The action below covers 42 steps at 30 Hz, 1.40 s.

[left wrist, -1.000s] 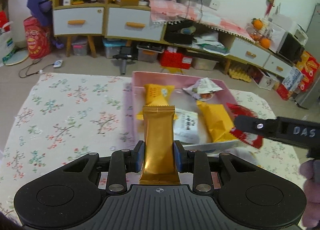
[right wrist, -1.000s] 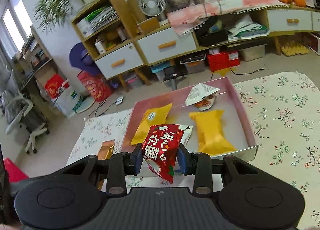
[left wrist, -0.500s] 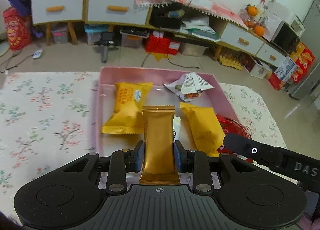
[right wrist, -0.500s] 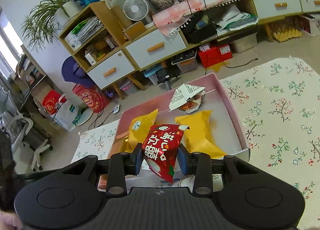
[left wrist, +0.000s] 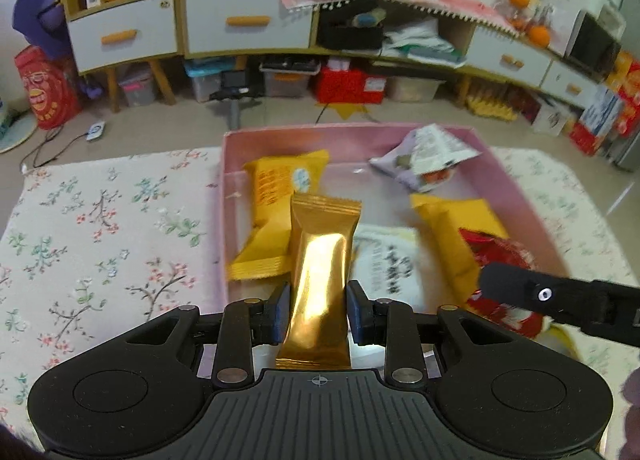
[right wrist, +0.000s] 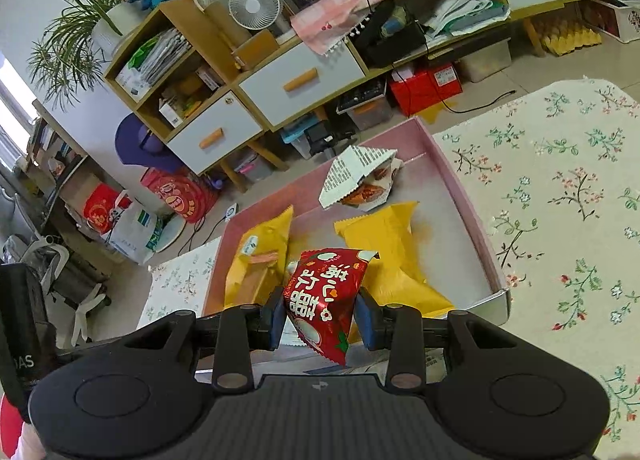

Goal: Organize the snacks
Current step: 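Lower the gold bar and red bag into the pink box and open both tools, then grasp the small red foil candy with the left tool while the right tool grasps the silver packet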

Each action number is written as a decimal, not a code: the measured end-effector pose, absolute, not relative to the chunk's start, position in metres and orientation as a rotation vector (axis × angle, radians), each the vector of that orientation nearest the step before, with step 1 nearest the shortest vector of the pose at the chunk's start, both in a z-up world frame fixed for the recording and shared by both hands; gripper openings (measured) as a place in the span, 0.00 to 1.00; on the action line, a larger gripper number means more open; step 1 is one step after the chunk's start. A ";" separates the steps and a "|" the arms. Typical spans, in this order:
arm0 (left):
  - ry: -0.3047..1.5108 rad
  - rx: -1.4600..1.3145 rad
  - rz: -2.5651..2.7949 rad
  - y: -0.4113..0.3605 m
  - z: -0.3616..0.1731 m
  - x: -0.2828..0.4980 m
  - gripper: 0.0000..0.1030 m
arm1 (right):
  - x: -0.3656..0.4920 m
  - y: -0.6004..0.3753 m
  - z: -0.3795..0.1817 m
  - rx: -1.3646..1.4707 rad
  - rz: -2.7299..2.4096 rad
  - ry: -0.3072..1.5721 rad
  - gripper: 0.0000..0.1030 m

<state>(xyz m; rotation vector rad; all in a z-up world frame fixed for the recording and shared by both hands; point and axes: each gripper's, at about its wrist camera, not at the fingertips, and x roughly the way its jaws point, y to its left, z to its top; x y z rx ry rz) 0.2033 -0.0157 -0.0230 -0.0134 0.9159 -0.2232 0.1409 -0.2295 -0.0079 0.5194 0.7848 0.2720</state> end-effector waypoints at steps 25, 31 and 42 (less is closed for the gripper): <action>0.913 -0.064 -0.300 -0.005 -0.017 0.195 0.51 | 0.142 -0.228 -0.003 0.489 0.271 0.783 0.27; 0.888 -0.034 -0.307 -0.005 -0.003 0.180 0.70 | 0.135 -0.235 0.007 0.457 0.276 0.766 0.43; 0.856 -0.024 -0.342 -0.006 0.030 0.130 0.93 | 0.106 -0.247 0.033 0.385 0.292 0.729 0.66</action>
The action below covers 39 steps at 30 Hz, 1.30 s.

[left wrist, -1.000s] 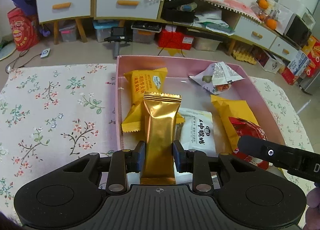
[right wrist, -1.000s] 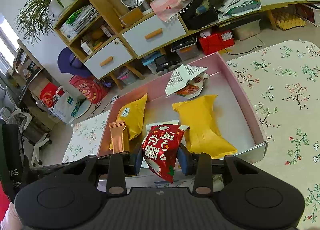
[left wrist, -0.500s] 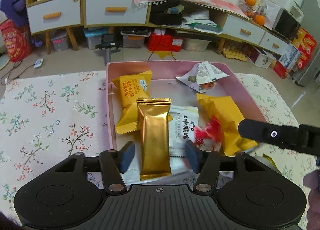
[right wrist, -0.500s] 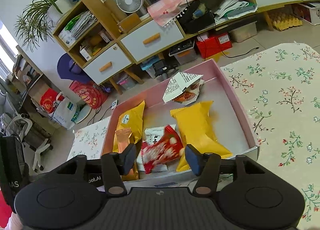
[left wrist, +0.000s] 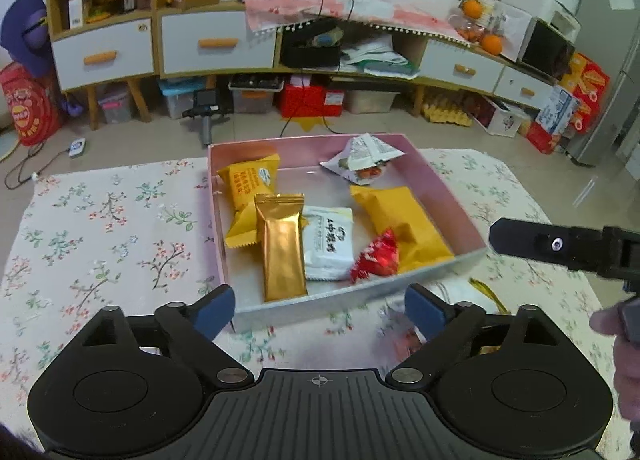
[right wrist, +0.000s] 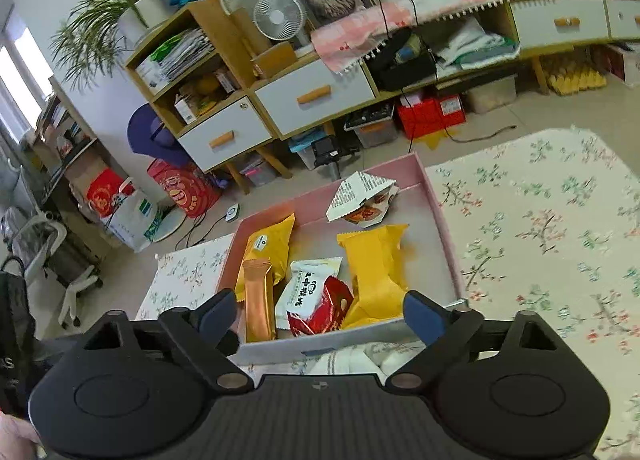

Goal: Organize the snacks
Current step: 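Grasp the small red foil candy with the left tool while the right tool grasps the silver packet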

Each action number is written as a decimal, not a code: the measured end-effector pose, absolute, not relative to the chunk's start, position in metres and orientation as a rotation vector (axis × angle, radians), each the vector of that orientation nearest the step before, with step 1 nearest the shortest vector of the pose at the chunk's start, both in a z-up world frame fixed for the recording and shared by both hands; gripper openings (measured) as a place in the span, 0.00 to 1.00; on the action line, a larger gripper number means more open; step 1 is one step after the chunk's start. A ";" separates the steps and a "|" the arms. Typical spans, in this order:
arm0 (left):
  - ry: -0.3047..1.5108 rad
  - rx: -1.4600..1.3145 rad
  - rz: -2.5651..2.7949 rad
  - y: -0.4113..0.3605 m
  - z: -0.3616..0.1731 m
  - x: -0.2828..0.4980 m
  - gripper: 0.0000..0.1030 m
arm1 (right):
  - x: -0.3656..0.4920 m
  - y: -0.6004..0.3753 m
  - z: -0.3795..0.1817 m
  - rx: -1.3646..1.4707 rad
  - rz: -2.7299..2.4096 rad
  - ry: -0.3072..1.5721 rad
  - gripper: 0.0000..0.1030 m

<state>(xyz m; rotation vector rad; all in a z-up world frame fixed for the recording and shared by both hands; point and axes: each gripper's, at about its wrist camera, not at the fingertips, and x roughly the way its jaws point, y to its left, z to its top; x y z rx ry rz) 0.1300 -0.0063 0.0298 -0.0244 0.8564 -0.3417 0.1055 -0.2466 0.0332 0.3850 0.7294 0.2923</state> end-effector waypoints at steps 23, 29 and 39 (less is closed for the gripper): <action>0.788 0.104 -0.427 -0.013 0.000 0.010 0.97 | 0.019 -0.268 0.040 0.250 0.315 0.703 0.76; 0.801 0.126 -0.495 -0.020 -0.012 -0.019 0.97 | -0.008 -0.270 0.019 0.157 0.332 0.718 0.76; 0.800 0.056 -0.687 -0.018 -0.038 -0.055 0.97 | -0.043 -0.264 -0.021 0.053 0.398 0.755 0.76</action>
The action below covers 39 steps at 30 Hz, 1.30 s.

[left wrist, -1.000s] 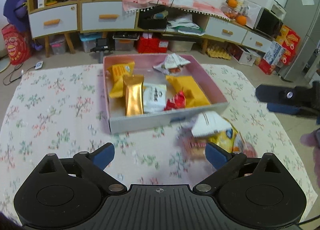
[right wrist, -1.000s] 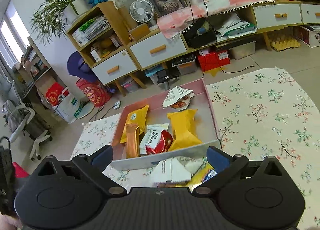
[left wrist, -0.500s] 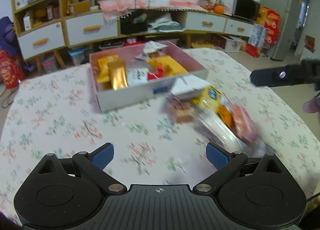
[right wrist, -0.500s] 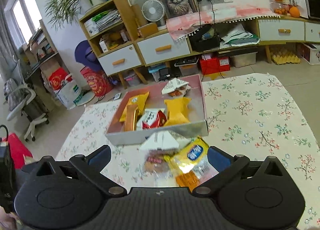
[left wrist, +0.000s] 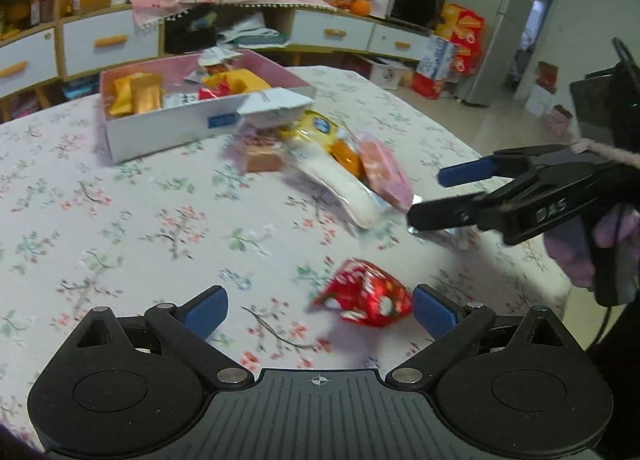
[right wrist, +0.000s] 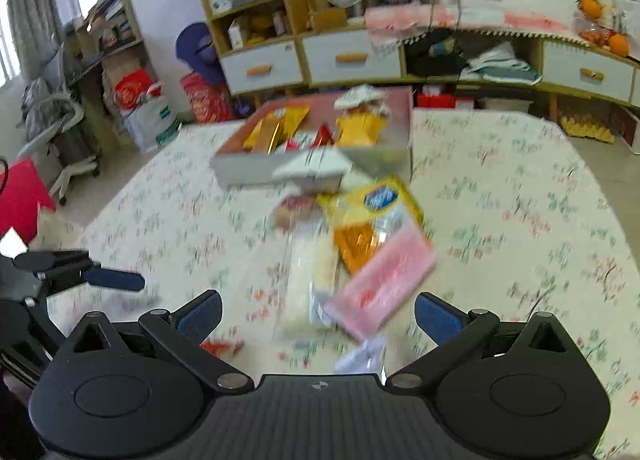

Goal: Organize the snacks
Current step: 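Grasp the small red foil candy with the left tool while the right tool grasps the silver packet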

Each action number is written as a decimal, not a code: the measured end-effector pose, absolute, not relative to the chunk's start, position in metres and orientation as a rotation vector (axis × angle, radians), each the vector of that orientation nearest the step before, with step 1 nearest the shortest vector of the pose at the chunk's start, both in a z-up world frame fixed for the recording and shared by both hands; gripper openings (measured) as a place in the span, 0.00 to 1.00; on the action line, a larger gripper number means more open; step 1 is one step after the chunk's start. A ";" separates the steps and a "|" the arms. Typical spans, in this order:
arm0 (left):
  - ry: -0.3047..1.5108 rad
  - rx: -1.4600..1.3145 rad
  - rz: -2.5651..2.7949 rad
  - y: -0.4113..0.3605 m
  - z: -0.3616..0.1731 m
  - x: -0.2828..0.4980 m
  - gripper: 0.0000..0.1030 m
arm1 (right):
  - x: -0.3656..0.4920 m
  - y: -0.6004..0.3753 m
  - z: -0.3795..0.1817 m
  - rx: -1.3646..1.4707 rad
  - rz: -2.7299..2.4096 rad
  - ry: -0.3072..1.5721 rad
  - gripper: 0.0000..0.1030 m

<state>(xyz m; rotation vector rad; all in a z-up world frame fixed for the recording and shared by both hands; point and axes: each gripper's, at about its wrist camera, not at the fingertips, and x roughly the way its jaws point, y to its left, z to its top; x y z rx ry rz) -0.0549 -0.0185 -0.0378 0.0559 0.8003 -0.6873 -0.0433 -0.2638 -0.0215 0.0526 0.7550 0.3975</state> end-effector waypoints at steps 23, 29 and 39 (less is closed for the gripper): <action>0.723 0.172 -0.737 -0.061 -0.061 -0.078 0.94 | -0.070 -0.286 -0.057 -0.065 0.408 0.782 0.76; 0.708 0.182 -0.764 -0.064 -0.062 -0.082 0.93 | -0.072 -0.285 -0.059 -0.096 0.417 0.766 0.76; 0.685 0.149 -0.714 -0.060 -0.062 -0.079 0.72 | -0.075 -0.287 -0.057 -0.116 0.418 0.735 0.60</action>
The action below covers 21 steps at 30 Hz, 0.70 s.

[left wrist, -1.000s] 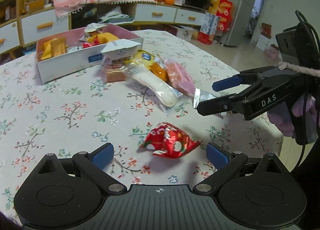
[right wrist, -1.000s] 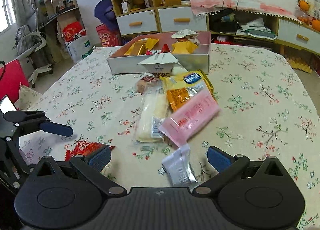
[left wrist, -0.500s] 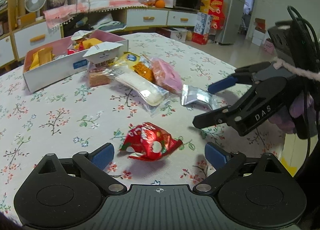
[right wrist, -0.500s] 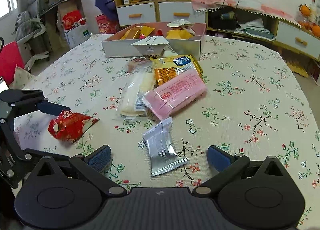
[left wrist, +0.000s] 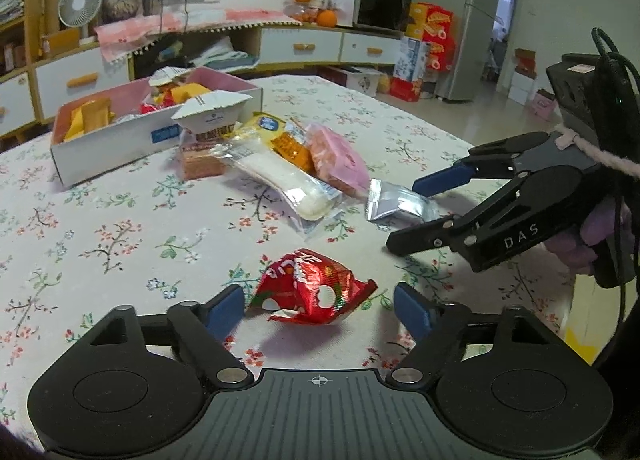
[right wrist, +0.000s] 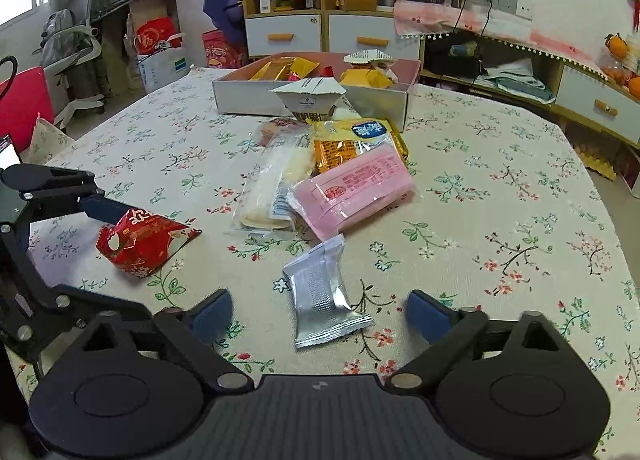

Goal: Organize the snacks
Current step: 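Grasp the small red foil candy with the left tool while the right tool grasps the silver packet, then carry the red candy and silver packet over the pink box and release both inside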

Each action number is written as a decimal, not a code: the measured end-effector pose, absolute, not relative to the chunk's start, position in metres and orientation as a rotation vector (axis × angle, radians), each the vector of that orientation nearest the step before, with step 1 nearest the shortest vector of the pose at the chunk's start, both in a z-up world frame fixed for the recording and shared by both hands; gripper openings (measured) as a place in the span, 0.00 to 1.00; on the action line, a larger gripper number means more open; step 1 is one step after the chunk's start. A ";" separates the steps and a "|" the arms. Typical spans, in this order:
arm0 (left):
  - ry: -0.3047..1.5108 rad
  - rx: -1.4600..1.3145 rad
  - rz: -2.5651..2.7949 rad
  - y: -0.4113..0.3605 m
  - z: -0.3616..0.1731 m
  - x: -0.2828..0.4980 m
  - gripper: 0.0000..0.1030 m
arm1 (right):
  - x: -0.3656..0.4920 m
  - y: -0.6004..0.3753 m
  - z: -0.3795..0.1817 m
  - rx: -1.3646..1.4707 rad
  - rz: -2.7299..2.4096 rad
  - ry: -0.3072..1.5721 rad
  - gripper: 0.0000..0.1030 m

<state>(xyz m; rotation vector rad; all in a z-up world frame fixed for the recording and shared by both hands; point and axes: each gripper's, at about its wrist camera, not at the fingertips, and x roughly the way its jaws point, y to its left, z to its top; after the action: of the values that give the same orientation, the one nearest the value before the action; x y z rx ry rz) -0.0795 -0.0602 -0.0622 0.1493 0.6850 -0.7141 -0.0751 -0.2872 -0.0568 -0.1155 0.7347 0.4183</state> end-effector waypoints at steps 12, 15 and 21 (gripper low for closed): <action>0.672 0.137 -0.659 -0.055 -0.059 -0.075 0.37 | -0.072 -0.287 -0.050 -0.140 0.418 0.709 0.00; 0.666 0.138 -0.653 -0.054 -0.058 -0.075 0.34 | -0.071 -0.286 -0.049 -0.142 0.413 0.710 0.00; 0.650 0.128 -0.642 -0.052 -0.052 -0.073 0.33 | -0.069 -0.287 -0.044 -0.113 0.420 0.701 0.00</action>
<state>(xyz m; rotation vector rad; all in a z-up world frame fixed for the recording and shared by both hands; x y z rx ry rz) -0.0732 -0.0522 -0.0520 0.1275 0.6497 -0.6421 -0.0694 -0.2868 -0.0444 -0.1134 0.7014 0.4200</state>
